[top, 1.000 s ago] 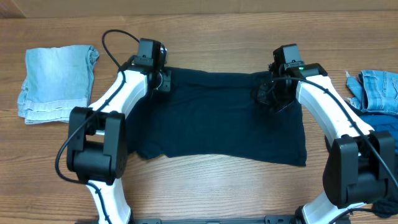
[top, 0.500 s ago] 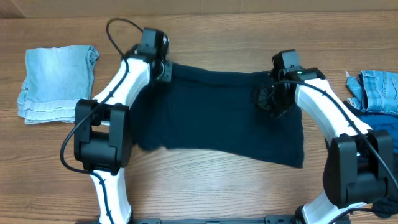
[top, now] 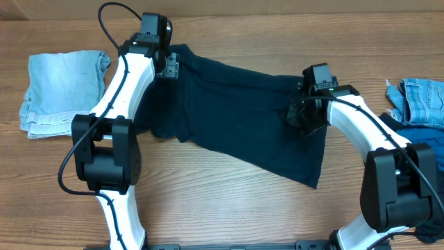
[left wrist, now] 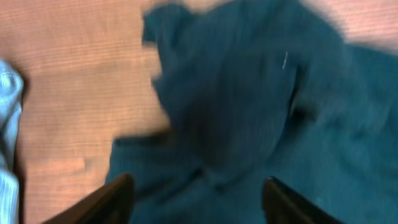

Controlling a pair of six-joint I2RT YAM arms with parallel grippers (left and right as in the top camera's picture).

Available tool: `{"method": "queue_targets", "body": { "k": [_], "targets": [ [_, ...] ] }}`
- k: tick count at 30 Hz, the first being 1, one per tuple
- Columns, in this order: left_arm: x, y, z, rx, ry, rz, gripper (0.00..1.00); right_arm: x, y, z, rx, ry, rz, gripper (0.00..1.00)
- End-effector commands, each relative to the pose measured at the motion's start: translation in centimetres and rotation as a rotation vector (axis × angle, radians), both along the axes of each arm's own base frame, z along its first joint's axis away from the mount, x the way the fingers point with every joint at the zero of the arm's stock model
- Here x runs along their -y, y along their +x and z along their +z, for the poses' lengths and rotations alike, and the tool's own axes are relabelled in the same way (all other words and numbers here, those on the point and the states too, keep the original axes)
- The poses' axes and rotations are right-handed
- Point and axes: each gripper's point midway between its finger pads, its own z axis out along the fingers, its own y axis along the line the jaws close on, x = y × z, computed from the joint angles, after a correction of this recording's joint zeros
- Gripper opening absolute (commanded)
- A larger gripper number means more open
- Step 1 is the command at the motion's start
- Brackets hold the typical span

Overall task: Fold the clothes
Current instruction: 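Lay the stretched shirt flat on the table with both grippers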

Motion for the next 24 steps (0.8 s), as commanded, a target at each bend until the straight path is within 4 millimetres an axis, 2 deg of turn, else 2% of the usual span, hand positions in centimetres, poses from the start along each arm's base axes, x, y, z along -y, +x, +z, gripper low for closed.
{"method": "queue_targets", "body": {
  "k": [1, 3, 6, 8, 12, 15, 17, 21, 22, 24],
  "targets": [
    [-0.7, -3.2, -1.5, -0.141, 0.018, 0.011, 0.49, 1.2, 0.8, 0.3, 0.026, -0.016, -0.031, 0.04],
    [-1.2, -5.7, -3.7, -0.232, 0.023, 0.037, 0.34, 1.7, 0.5, 0.1, 0.011, -0.037, -0.039, 0.04],
    [-2.2, -9.5, -7.5, -0.345, 0.009, 0.144, 0.24, 2.0, -2.5, -0.4, -0.115, -0.047, -0.062, 0.04],
    [-1.9, -11.2, -9.1, -0.395, -0.019, 0.146, 0.23, 2.3, -4.3, -0.9, -0.187, -0.057, -0.066, 0.04],
    [-2.0, -13.5, -10.3, -0.466, -0.015, 0.150, 0.25, 2.9, -7.5, -3.4, -0.275, -0.079, -0.124, 0.04],
    [-2.4, -15.5, -10.6, -0.537, 0.000, 0.165, 0.23, 5.9, -8.9, -5.2, -0.293, -0.213, -0.280, 0.04],
    [-3.1, -16.6, -10.5, -0.582, 0.004, 0.183, 0.19, 9.2, -8.9, -5.3, -0.287, -0.291, -0.437, 0.04],
    [-5.6, -18.2, -10.2, -0.647, -0.010, 0.260, 0.17, 16.4, -8.6, -5.0, -0.265, -0.316, -0.668, 0.04],
    [-6.0, -18.3, -10.2, -0.651, -0.018, 0.272, 0.17, 17.2, -8.4, -5.0, -0.256, -0.298, -0.662, 0.04],
    [-6.5, -18.4, -10.2, -0.654, -0.031, 0.289, 0.17, 16.8, -7.4, -4.8, -0.226, -0.257, -0.510, 0.04]
  ]
}}
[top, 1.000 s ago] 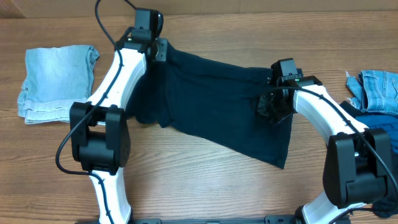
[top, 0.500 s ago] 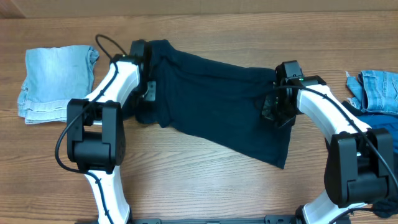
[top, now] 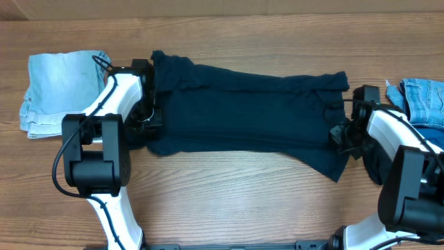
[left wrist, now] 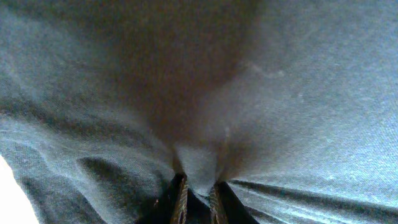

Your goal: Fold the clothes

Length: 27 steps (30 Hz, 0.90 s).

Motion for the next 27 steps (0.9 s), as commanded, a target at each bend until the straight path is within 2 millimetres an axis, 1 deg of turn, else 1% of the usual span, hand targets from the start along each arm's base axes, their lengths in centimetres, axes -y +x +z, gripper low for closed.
{"method": "queue_targets", "body": {
  "k": [1, 3, 4, 5, 8, 9, 11, 13, 14, 15, 16, 17, 19, 20, 22, 23, 24, 25, 27],
  "targets": [
    [-1.7, -1.8, -1.5, -0.070, 0.033, 0.051, 0.16, 1.6, -0.5, -0.7, -0.038, -0.059, 0.177, 0.04],
    [-1.6, -1.7, -1.3, -0.066, 0.025, 0.053, 0.13, 0.5, 0.2, -0.1, -0.020, -0.016, 0.226, 0.05],
    [-1.3, -1.5, -1.1, -0.057, 0.010, 0.055, 0.13, -0.5, 0.8, 0.4, 0.002, 0.020, 0.275, 0.07],
    [-0.9, -1.0, -0.7, -0.040, -0.015, 0.059, 0.13, -1.6, 1.7, 1.1, 0.035, 0.053, 0.340, 0.10],
    [0.3, 0.7, 0.7, 0.021, -0.082, 0.064, 0.15, -4.6, 3.7, 4.3, 0.127, 0.074, 0.475, 0.16],
    [0.7, 1.3, 1.3, 0.045, -0.096, 0.059, 0.16, -5.6, 4.4, 5.5, 0.166, 0.080, 0.504, 0.25],
    [1.3, 2.4, 2.2, 0.079, -0.120, 0.035, 0.18, -7.4, 5.2, 7.4, 0.226, 0.097, 0.550, 0.36],
    [2.0, 3.8, 3.3, 0.122, -0.131, -0.008, 0.20, -9.5, 5.0, 7.8, 0.245, 0.147, 0.590, 0.38],
    [2.7, 4.5, 3.8, 0.145, -0.144, -0.046, 0.21, -10.7, 5.2, 7.9, 0.261, 0.170, 0.616, 0.39],
    [3.3, 5.2, 4.1, 0.174, -0.158, -0.072, 0.21, -11.3, 5.5, 8.0, 0.274, 0.168, 0.632, 0.38],
    [3.9, 6.1, 4.3, 0.210, -0.162, -0.088, 0.20, -11.9, 5.3, 8.0, 0.273, 0.174, 0.646, 0.37],
    [4.9, 7.4, 4.5, 0.263, -0.170, -0.113, 0.18, -12.7, 4.6, 7.7, 0.249, 0.193, 0.664, 0.33],
    [6.8, 9.6, 4.8, 0.360, -0.178, -0.163, 0.12, -14.2, 1.9, 6.1, 0.164, 0.221, 0.705, 0.32],
    [7.8, 10.8, 5.1, 0.417, -0.183, -0.195, 0.09, -14.6, 0.3, 4.8, 0.121, 0.232, 0.708, 0.31],
    [9.3, 13.1, 6.0, 0.522, -0.189, -0.234, 0.11, -14.6, -1.9, 2.7, 0.056, 0.248, 0.641, 0.22],
    [9.6, 13.8, 6.0, 0.552, -0.187, -0.241, 0.12, -14.4, -2.7, 1.8, 0.040, 0.251, 0.618, 0.21],
    [9.7, 14.3, 5.7, 0.564, -0.188, -0.242, 0.12, -14.4, -3.2, 1.3, 0.033, 0.256, 0.615, 0.17],
    [9.8, 14.8, 5.1, 0.573, -0.189, -0.243, 0.12, -14.4, -3.5, 1.0, 0.027, 0.257, 0.613, 0.15],
    [9.9, 15.7, 3.9, 0.589, -0.190, -0.245, 0.12, -14.4, -3.2, 0.9, 0.043, 0.254, 0.615, 0.08]
  ]
}}
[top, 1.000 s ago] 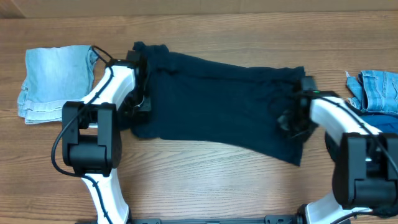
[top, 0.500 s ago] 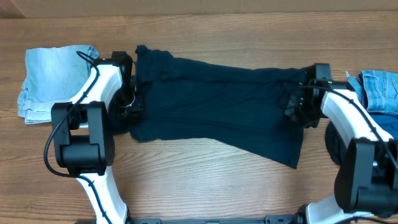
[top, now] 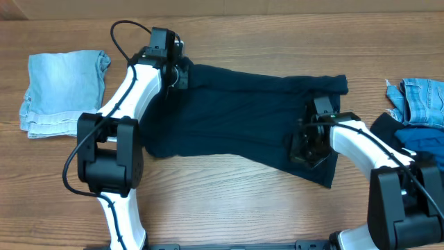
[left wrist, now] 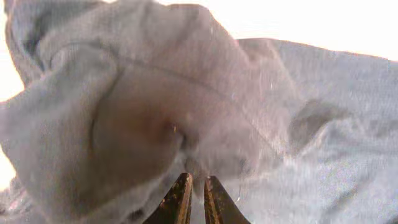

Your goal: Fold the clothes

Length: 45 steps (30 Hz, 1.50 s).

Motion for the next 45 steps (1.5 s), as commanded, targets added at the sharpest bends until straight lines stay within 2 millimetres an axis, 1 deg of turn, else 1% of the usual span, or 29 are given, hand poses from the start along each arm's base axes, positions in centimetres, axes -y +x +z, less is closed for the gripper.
{"method": "queue_targets", "body": {
  "k": [1, 3, 5, 7, 8, 10, 12, 14, 16, 18, 19, 21, 23, 24, 26, 27, 28, 29, 30, 31, 32, 33, 34, 37, 39, 40, 42, 43, 45],
  "targets": [
    [0.2, 1.5, -2.9, 0.010, 0.004, -0.020, 0.14, -0.2, 0.5, 0.3, 0.028, 0.012, -0.019, 0.04],
    [0.2, 1.3, -5.1, -0.023, 0.011, -0.022, 0.14, -0.1, 0.0, -0.1, 0.008, 0.009, -0.037, 0.04],
    [0.1, 1.1, -7.4, -0.055, 0.017, -0.024, 0.13, 0.1, -1.0, -0.6, -0.019, 0.002, -0.037, 0.04],
    [0.0, 1.1, -8.8, -0.065, 0.019, -0.020, 0.13, 0.3, -2.4, -1.1, -0.065, -0.007, -0.037, 0.04],
    [-0.1, 1.4, -9.0, -0.056, 0.021, -0.018, 0.13, 0.5, -3.4, -1.2, -0.100, -0.013, -0.037, 0.04],
    [-1.1, 2.8, -8.3, -0.003, 0.048, 0.008, 0.17, 0.8, -5.6, -1.4, -0.186, -0.031, -0.063, 0.04],
    [-1.9, 4.1, -7.2, 0.034, 0.052, 0.029, 0.19, 1.1, -7.3, -1.2, -0.260, -0.047, -0.089, 0.04],
    [-2.5, 5.4, -5.8, 0.067, 0.048, 0.044, 0.19, 1.4, -8.3, -1.0, -0.299, -0.063, -0.087, 0.04],
    [-3.0, 6.4, -4.3, 0.094, 0.052, 0.041, 0.20, 1.8, -8.4, -1.0, -0.300, -0.088, -0.085, 0.04],
    [-3.0, 6.8, -3.4, 0.103, 0.065, 0.017, 0.21, 1.9, -8.1, -1.1, -0.287, -0.096, -0.083, 0.04],
    [-3.0, 6.9, -2.4, 0.092, 0.070, 0.010, 0.21, 1.7, -6.6, -1.4, -0.222, -0.081, -0.077, 0.04],
    [-3.0, 6.6, -1.4, 0.065, 0.073, 0.009, 0.20, 1.5, -5.1, -1.3, -0.163, -0.069, -0.078, 0.04],
    [-3.2, 5.5, 0.2, 0.014, 0.078, 0.007, 0.17, 1.0, -2.5, 0.2, -0.062, -0.049, -0.059, 0.07],
    [-3.3, 4.9, 1.4, -0.006, 0.083, 0.007, 0.18, 0.8, -1.2, 1.4, -0.002, -0.039, -0.031, 0.09],
    [-3.4, 4.1, 4.0, -0.021, 0.084, 0.007, 0.20, 0.7, 1.2, 4.1, 0.108, -0.031, -0.030, 0.19],
    [-3.5, 3.3, 5.5, -0.030, 0.086, 0.007, 0.26, 0.5, 2.2, 5.5, 0.157, -0.022, -0.032, 0.24],
    [-3.5, 2.6, 6.4, -0.042, 0.087, 0.007, 0.30, 0.5, 2.7, 6.4, 0.184, -0.018, -0.032, 0.27],
    [-3.6, 1.6, 6.8, -0.068, 0.089, 0.006, 0.33, 0.4, 3.1, 7.1, 0.207, -0.014, -0.033, 0.34],
    [-3.8, 0.5, 6.9, -0.105, 0.093, 0.005, 0.33, 0.4, 3.2, 7.2, 0.210, -0.013, -0.033, 0.43],
    [-3.9, -0.8, 6.5, -0.157, 0.099, 0.003, 0.33, 0.4, 3.2, 7.2, 0.209, -0.015, -0.034, 0.56],
    [-4.0, -2.1, 6.0, -0.218, 0.102, 0.009, 0.33, 0.6, 3.2, 7.2, 0.209, -0.025, -0.035, 0.64],
    [-4.1, -3.3, 5.5, -0.267, 0.102, 0.025, 0.31, 0.8, 3.2, 7.1, 0.212, -0.040, -0.037, 0.70],
    [-4.2, -4.2, 5.1, -0.309, 0.104, 0.034, 0.28, 1.3, 3.3, 7.0, 0.215, -0.067, -0.048, 0.73],
    [-4.5, -7.4, 2.9, -0.445, 0.112, 0.063, 0.21, 1.5, 3.8, 7.1, 0.236, -0.080, -0.052, 0.75],
    [-4.2, -10.1, 0.3, -0.552, 0.084, 0.074, 0.13, 1.5, 4.2, 7.1, 0.249, -0.078, -0.052, 0.73],
    [-3.9, -11.9, -1.4, -0.614, 0.068, 0.075, 0.08, 1.4, 4.3, 7.2, 0.254, -0.077, -0.052, 0.71],
    [-4.0, -13.9, -3.5, -0.675, 0.074, 0.089, 0.04, 1.4, 4.3, 7.2, 0.255, -0.076, -0.052, 0.70],
    [-3.9, -15.5, -5.1, -0.719, 0.062, 0.088, 0.04, 1.4, 4.3, 7.2, 0.256, -0.077, -0.053, 0.70],
    [-3.8, -17.1, -6.4, -0.758, 0.066, 0.086, 0.04, 1.4, 4.3, 7.2, 0.256, -0.077, -0.053, 0.70]
  ]
}}
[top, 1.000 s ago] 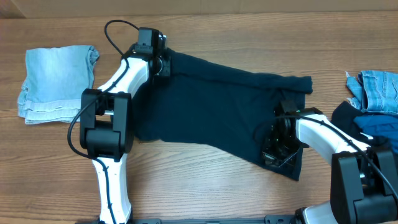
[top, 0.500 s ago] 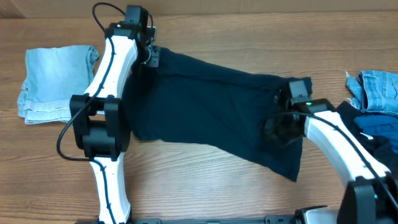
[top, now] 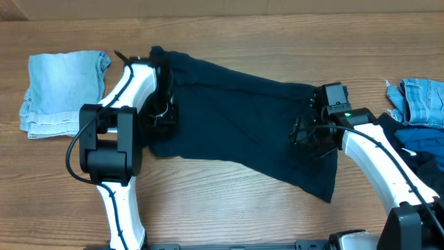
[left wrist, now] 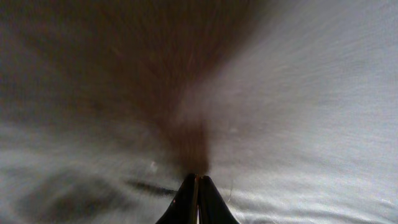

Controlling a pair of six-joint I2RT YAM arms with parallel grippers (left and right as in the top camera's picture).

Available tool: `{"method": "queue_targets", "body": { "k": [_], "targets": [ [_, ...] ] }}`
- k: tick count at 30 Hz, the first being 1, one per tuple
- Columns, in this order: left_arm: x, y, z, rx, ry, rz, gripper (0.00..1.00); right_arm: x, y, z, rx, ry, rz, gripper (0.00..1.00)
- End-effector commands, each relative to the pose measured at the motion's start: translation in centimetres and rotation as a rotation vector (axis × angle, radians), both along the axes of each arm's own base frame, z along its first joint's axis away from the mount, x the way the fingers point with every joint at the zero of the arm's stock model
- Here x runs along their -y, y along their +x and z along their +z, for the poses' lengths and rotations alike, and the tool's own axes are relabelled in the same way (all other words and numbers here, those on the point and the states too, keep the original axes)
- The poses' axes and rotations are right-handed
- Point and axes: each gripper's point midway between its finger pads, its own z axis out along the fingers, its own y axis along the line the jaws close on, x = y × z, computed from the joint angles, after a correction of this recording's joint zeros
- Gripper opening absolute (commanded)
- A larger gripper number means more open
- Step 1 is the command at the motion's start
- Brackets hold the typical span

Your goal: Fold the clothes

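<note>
A dark navy garment (top: pixel 236 118) lies spread and slanted across the wooden table (top: pixel 229 215), from the far left down to the near right. At its left edge my left gripper (top: pixel 166 114) is pressed into it. In the left wrist view that gripper (left wrist: pixel 198 182) is shut on a pinch of the cloth, and blurred fabric (left wrist: pixel 280 93) fills the frame. My right gripper (top: pixel 306 135) sits on the garment's right part, where the cloth bunches around it. It looks shut on the fabric.
A folded light-blue denim piece (top: pixel 64 90) lies at the far left. More denim and blue clothes (top: pixel 418 104) are heaped at the right edge, behind my right arm. Bare wood runs along the front of the table.
My left gripper has moved from the garment's far left corner to lower on its left edge. The garment's far right corner has pulled in towards my right gripper, which has barely moved.
First my left gripper hung open over the garment's far left corner, the right one on its right part. Then the left was shut on cloth and the garment stretched wide between both. Later the left was at the far corner and the right further in. Now the garment lies slanted.
</note>
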Motion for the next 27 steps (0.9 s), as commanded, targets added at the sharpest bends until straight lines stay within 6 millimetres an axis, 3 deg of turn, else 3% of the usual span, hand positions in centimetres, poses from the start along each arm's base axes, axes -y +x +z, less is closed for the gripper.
{"method": "queue_targets", "body": {
  "k": [1, 5, 7, 9, 13, 14, 16, 18, 22, 25, 27],
  "targets": [
    [0.3, -2.8, -1.5, -0.065, -0.014, 0.035, 0.04, 0.2, 0.6, 0.7, 0.028, -0.008, -0.007, 0.70],
    [-0.1, -6.1, -2.7, -0.161, 0.000, 0.036, 0.04, 0.4, 0.5, 0.6, 0.025, -0.023, -0.010, 0.70],
    [-0.4, -6.7, -1.7, -0.170, 0.019, 0.042, 0.04, 0.7, -0.1, 0.4, -0.004, -0.035, -0.012, 0.70],
    [-1.0, -5.8, -0.3, -0.107, 0.046, 0.040, 0.04, 0.8, -0.7, 0.3, -0.029, -0.038, -0.017, 0.72],
    [-1.9, -3.1, 2.4, 0.069, 0.049, 0.061, 0.09, 3.7, -1.6, -1.1, -0.089, -0.074, -0.170, 0.73],
    [-2.1, -1.7, 2.9, 0.138, 0.042, 0.071, 0.11, 4.6, -2.4, -2.0, -0.145, -0.059, -0.207, 0.62],
    [-2.1, 0.6, 3.3, 0.243, 0.029, 0.077, 0.18, 4.3, -3.9, -3.0, -0.227, -0.013, -0.221, 0.27],
    [-1.7, 2.9, 3.4, 0.336, 0.012, 0.068, 0.20, 3.4, -5.9, -4.0, -0.302, 0.024, -0.213, 0.08],
    [-1.2, 5.9, 3.8, 0.456, -0.017, 0.071, 0.24, 2.7, -10.0, -6.5, -0.412, 0.056, -0.218, 0.04],
    [-0.8, 6.2, 3.9, 0.471, -0.040, 0.073, 0.25, 3.0, -11.0, -8.2, -0.429, 0.052, -0.333, 0.04],
    [-0.9, 6.2, 3.9, 0.468, -0.039, 0.072, 0.25, 4.8, -11.4, -8.6, -0.439, -0.013, -0.461, 0.04]
  ]
}}
